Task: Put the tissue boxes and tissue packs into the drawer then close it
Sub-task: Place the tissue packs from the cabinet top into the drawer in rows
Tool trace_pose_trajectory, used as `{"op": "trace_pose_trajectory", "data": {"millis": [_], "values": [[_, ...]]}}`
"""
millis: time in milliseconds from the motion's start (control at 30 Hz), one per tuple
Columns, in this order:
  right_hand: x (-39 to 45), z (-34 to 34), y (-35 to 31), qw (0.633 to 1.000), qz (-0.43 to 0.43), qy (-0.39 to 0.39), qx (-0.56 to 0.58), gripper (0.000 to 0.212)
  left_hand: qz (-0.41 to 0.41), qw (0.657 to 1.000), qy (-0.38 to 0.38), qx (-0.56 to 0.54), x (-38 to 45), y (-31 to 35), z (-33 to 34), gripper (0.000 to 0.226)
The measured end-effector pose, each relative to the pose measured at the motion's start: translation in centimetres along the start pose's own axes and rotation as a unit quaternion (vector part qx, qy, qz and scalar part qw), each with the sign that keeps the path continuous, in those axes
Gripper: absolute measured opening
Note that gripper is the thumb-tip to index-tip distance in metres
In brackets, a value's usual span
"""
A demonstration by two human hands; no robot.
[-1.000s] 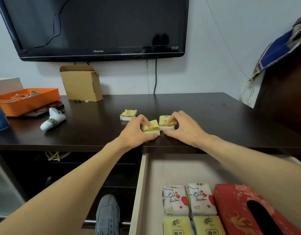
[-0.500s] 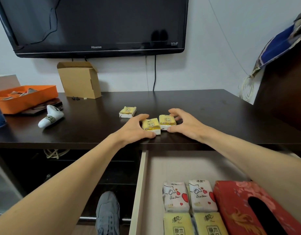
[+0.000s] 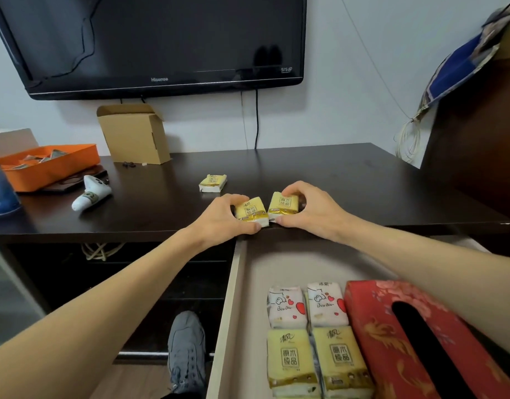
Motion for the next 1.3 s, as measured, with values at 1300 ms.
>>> {"op": "trace_pose_trajectory", "data": {"millis": [1300], "values": [[-24.3,-5.5,-4.9,0.926,-0.156,-0.300,-0.166,0.028,0.127,0.952,-0.258,0.101,-23.5,5.3,5.6,0.046]]}}
Point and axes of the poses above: each hand's wrist, its own x-axis towards the middle knuckle, its own z-axis out of the palm, y = z × x, the point moved 10 cm from there along x, towards the middle knuckle, and after that the axes turned 14 degrees about y, right-handed, at the moved point
